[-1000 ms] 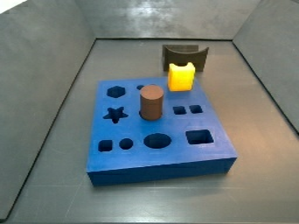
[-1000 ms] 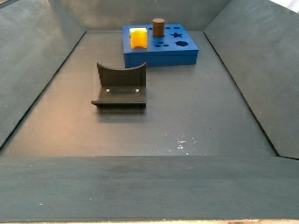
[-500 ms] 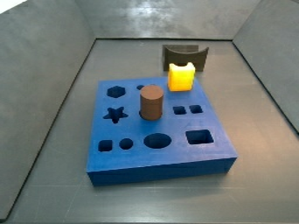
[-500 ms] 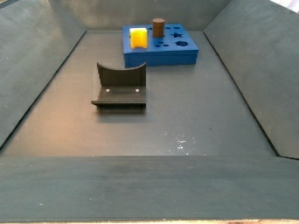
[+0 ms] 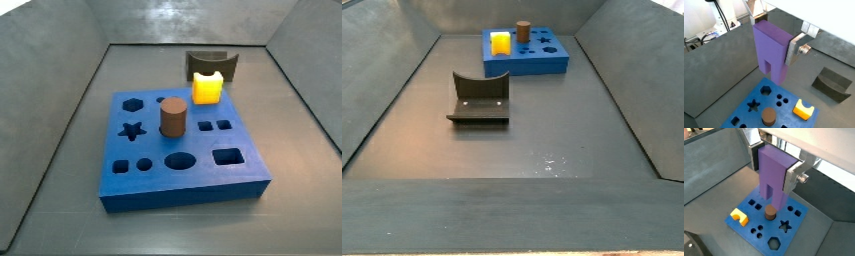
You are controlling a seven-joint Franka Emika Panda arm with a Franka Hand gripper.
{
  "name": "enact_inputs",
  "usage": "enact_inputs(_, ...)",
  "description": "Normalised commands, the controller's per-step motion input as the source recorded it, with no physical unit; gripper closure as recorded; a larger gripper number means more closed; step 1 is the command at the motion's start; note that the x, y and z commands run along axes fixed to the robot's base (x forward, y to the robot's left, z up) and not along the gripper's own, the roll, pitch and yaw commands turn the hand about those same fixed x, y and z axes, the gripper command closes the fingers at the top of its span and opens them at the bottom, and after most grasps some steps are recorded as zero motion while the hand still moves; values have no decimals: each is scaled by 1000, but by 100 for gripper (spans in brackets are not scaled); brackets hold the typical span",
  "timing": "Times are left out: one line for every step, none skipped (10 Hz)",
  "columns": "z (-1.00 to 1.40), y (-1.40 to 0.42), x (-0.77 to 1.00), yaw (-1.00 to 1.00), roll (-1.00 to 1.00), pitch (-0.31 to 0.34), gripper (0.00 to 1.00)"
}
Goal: Pick up the double-square object. Move up. Place the double-square object on the fixture. Regrasp the double-square object. Move to above the board. Insert the double-square object.
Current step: Insert the double-square object.
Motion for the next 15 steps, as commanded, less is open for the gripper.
enact_inputs(-160, 0, 71, 146, -160, -11, 100)
enact_inputs(-57, -14, 400, 260, -334, 40, 100)
enact_inputs(-191, -180, 566, 274, -393, 73, 100)
enact_inputs(-469, -303, 777, 329, -251, 84, 100)
enact_inputs(-560, -231, 926, 286, -57, 46, 100)
enact_inputs(-486, -140, 960, 226, 1, 80, 100)
enact_inputs(-360, 0, 960, 189, 136, 96, 100)
enact_inputs(-326, -9, 957, 180, 161, 89, 100)
enact_inputs(-274, 0, 900, 211, 189, 70, 100)
enact_inputs(-400, -100, 860, 186, 150, 21, 100)
enact_inputs(-734, -146, 566, 194, 34, -127, 100)
enact_inputs(-754, -223, 469, 200, 63, -184, 100)
enact_inputs(-769, -231, 414, 209, 80, -210, 100)
enact_inputs(-720, -189, 414, 180, 127, -217, 100)
enact_inputs(-646, -120, 440, 169, 186, -191, 100)
